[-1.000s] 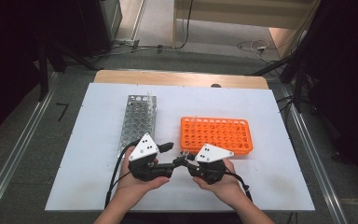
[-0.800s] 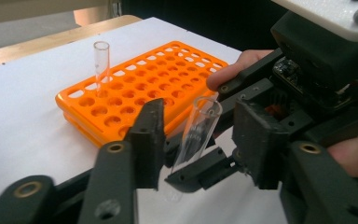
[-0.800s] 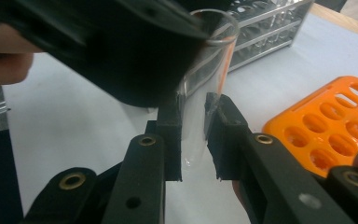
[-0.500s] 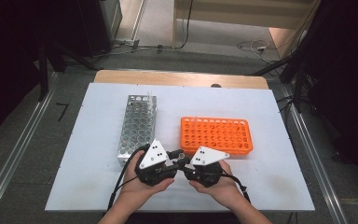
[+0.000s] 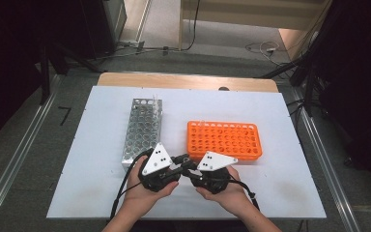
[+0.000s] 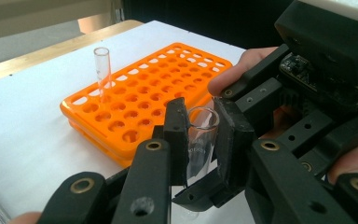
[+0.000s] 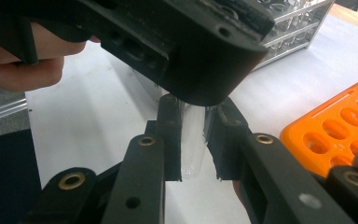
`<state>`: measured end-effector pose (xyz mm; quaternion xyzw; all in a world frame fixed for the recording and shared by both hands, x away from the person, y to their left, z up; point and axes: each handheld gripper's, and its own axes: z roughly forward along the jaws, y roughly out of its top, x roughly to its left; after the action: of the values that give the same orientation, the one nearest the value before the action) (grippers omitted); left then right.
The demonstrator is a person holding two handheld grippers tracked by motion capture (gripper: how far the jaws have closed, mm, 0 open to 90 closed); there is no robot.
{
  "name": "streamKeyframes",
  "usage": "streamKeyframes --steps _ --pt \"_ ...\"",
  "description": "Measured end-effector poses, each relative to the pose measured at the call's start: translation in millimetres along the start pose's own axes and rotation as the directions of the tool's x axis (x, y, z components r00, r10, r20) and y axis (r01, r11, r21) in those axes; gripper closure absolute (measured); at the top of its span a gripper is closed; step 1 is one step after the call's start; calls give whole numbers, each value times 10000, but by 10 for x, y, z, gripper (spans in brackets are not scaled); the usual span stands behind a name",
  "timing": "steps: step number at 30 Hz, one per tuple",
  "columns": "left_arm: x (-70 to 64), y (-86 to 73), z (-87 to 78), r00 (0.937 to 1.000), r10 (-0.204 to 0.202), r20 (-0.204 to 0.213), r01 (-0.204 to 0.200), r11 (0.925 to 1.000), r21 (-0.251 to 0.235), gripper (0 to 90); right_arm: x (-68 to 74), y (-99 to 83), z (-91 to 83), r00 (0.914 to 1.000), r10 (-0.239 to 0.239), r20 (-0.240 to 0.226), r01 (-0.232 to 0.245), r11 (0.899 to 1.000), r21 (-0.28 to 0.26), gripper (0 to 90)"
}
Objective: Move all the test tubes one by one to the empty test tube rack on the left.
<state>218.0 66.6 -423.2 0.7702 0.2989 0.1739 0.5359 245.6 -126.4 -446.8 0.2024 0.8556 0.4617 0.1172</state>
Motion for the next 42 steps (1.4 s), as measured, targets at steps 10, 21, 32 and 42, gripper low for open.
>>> streamKeyframes --steps 10,21,32,42 --pt "64 29 -39 9998 -95 -157 92 9997 -206 759 -4 5 -5 9995 44 -306 -45 10000 -16 568" --pt "273 80 -146 9964 -719 -456 693 9960 -557 760 -152 -2 -185 9983 384 -434 -398 9987 -318 140" --pt "430 144 -186 9934 -819 -806 768 9949 -647 760 -360 -189 -498 9959 868 242 -855 9951 -492 7" --pt "620 220 -244 9884 -952 -1180 868 9934 -744 760 -518 -417 -802 9891 1261 757 -1225 9912 -496 7"
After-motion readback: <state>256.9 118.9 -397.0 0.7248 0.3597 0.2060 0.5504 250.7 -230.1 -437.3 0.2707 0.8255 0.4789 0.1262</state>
